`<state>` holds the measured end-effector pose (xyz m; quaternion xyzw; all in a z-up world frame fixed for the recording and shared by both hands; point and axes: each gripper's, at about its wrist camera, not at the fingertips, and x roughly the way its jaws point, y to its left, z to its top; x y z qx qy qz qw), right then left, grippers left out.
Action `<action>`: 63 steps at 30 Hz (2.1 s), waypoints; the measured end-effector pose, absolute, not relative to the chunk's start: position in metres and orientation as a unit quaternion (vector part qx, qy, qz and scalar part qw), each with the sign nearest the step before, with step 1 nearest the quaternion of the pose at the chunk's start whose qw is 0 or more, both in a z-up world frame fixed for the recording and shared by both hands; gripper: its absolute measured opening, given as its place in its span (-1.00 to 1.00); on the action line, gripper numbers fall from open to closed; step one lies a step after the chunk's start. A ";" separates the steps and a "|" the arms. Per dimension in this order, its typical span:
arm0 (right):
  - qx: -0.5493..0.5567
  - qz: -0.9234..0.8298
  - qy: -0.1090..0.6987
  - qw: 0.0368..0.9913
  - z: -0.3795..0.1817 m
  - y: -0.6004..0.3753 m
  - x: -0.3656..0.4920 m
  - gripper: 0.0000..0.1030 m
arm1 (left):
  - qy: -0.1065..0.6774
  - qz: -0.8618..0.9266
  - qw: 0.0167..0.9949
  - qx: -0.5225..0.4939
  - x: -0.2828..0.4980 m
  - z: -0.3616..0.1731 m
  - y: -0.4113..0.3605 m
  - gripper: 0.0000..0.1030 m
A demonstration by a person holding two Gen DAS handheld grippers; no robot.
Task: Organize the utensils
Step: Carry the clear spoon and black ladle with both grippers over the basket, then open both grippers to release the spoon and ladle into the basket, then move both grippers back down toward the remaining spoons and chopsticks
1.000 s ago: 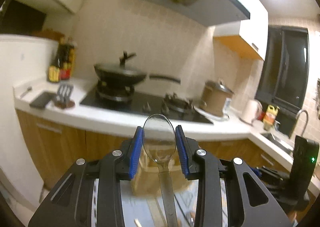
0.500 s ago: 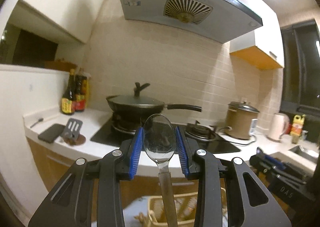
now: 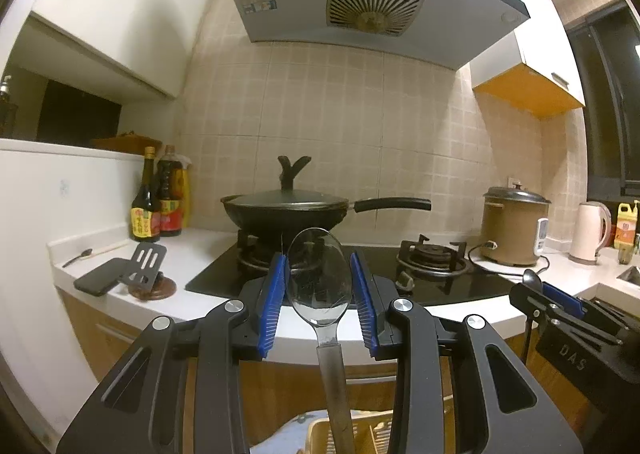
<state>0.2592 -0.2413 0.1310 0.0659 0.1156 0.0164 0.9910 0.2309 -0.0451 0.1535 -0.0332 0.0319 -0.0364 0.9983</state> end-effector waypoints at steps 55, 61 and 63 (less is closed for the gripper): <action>0.072 0.055 0.276 0.957 0.111 -0.232 0.122 -0.01 | 0.240 -0.148 0.959 -0.029 0.110 0.122 0.011 -0.02; 0.058 0.063 0.368 0.926 0.070 -0.225 0.133 -0.01 | 0.357 -0.195 0.913 -0.018 0.119 0.070 0.006 -0.05; 0.055 0.066 0.399 0.913 0.055 -0.221 0.136 -0.01 | 0.392 -0.211 0.896 -0.010 0.120 0.052 0.003 -0.10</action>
